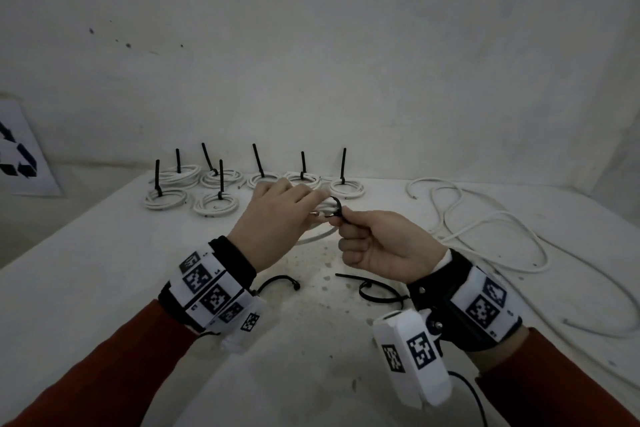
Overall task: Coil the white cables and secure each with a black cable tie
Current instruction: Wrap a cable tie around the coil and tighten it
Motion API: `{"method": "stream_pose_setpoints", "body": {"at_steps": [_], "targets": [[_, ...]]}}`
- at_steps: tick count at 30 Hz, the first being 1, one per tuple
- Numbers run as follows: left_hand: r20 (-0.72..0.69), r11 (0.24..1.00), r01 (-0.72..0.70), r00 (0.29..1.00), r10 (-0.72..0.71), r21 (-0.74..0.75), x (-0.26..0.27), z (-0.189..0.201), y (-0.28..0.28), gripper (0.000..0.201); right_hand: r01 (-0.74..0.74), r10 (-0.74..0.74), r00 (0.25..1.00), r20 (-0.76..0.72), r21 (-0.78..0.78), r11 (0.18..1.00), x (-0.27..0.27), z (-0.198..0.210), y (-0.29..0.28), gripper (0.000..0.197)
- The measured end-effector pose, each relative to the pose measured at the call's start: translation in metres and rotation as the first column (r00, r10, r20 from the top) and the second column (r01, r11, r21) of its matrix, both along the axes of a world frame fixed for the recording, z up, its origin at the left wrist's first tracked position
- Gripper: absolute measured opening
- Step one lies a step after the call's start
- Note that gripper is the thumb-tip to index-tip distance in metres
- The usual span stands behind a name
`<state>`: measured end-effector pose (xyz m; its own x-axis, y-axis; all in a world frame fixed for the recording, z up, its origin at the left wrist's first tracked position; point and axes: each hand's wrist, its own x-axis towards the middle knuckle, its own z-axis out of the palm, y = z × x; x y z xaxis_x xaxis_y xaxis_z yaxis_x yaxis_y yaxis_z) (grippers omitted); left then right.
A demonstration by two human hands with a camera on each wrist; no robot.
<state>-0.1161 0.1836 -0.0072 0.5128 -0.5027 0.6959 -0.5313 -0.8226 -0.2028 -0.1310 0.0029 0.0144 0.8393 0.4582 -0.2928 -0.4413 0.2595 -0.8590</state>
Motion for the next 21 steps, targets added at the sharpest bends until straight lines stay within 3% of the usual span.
{"method": "stream_pose_setpoints", "body": {"at_steps": [6,10,12,16,21], "targets": [[0.165,0.994,-0.104,0.981,0.098,0.026,0.001,-0.004,0.002,0.028,0.093,-0.095,0.994,0.044,0.048,0.995,0.001,-0.004,0.004,0.03],[0.253,0.992,-0.106,0.964,0.087,0.064,0.001,0.0,0.004,0.023,-0.026,0.034,0.997,0.07,-0.103,0.994,0.004,-0.003,-0.005,0.028],[0.286,0.99,-0.103,0.956,0.071,0.099,0.002,-0.002,0.006,0.022,-0.071,0.074,0.997,0.031,-0.086,0.994,0.005,-0.002,-0.008,0.028],[0.298,0.952,-0.264,0.931,0.21,0.156,0.001,-0.007,0.0,0.045,-0.052,0.051,0.998,-0.027,-0.04,0.998,0.008,-0.007,-0.004,0.028],[0.321,0.937,-0.276,0.926,0.199,0.215,0.001,-0.01,-0.006,0.02,0.013,-0.011,1.0,0.018,-0.09,0.996,0.011,-0.015,0.002,0.033]]}}
